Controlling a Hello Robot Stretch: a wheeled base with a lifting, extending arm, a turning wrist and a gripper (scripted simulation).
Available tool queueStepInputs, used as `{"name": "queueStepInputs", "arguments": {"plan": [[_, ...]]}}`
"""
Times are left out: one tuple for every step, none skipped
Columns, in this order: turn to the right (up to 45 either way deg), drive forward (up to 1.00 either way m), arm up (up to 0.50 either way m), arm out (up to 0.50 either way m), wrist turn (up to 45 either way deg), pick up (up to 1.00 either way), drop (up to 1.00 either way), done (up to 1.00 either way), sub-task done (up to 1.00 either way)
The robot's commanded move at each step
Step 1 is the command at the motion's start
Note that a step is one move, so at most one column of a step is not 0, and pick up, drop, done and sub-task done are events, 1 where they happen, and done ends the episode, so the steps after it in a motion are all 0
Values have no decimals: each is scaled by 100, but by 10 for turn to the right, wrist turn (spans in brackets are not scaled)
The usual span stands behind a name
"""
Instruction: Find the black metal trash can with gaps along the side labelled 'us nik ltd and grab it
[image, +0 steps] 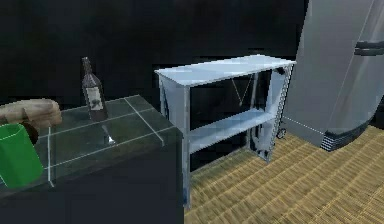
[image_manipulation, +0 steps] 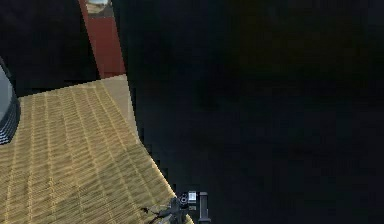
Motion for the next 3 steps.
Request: {"name": "queueStepInputs", "arguments": {"plan": [[0, 0, 0, 0, 450, 0, 0, 0, 0], [0, 0, 0, 0, 210, 0, 0, 0, 0], [0, 0, -30, 0, 0, 0, 0, 0, 0]]}}
